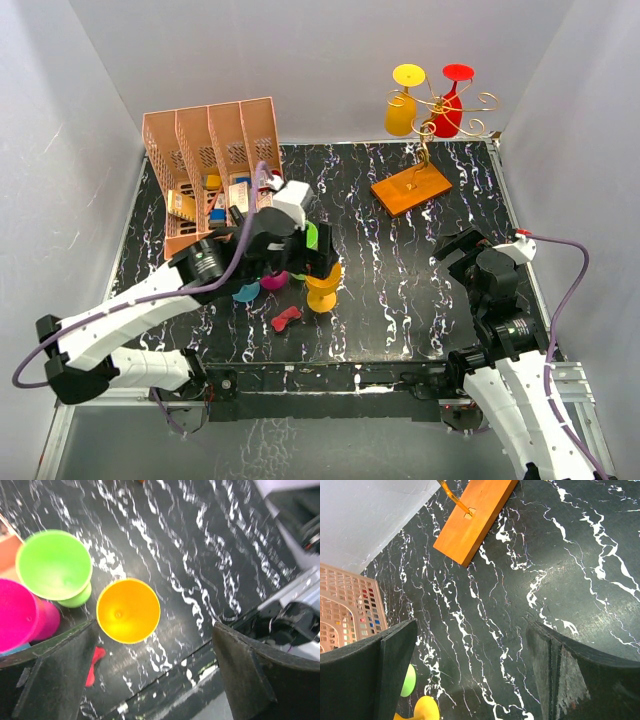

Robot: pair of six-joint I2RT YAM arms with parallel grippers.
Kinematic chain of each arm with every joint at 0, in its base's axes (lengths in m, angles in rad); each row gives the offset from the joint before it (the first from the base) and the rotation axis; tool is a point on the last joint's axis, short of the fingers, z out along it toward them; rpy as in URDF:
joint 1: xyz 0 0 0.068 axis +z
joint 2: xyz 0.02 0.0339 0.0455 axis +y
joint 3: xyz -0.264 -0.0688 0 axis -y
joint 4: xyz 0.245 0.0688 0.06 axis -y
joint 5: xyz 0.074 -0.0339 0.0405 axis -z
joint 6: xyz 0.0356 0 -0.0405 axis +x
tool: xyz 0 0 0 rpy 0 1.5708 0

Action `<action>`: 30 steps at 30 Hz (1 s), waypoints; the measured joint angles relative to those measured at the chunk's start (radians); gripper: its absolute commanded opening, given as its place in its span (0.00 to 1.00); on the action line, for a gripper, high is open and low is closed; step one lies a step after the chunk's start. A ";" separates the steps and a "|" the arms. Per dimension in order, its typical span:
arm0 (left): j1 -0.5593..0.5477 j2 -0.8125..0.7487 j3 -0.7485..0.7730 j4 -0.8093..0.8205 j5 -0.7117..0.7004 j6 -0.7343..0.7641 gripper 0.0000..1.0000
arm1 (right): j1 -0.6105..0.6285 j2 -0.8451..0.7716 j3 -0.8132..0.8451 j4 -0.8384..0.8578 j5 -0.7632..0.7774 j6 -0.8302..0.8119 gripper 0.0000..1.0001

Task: Take the wine glass off the wine glass rack

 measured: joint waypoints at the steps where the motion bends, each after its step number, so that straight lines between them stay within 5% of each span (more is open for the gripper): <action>1: 0.000 -0.027 -0.009 0.027 -0.019 0.011 0.97 | 0.000 0.000 0.000 0.000 0.000 0.000 0.98; 19: 0.102 -0.019 -0.068 0.489 -0.298 0.404 0.97 | 0.000 0.049 0.045 -0.026 -0.102 -0.006 0.98; 30: 0.198 -0.134 -0.203 0.553 -0.316 0.465 0.97 | 0.000 0.291 0.385 -0.039 -0.106 -0.105 0.98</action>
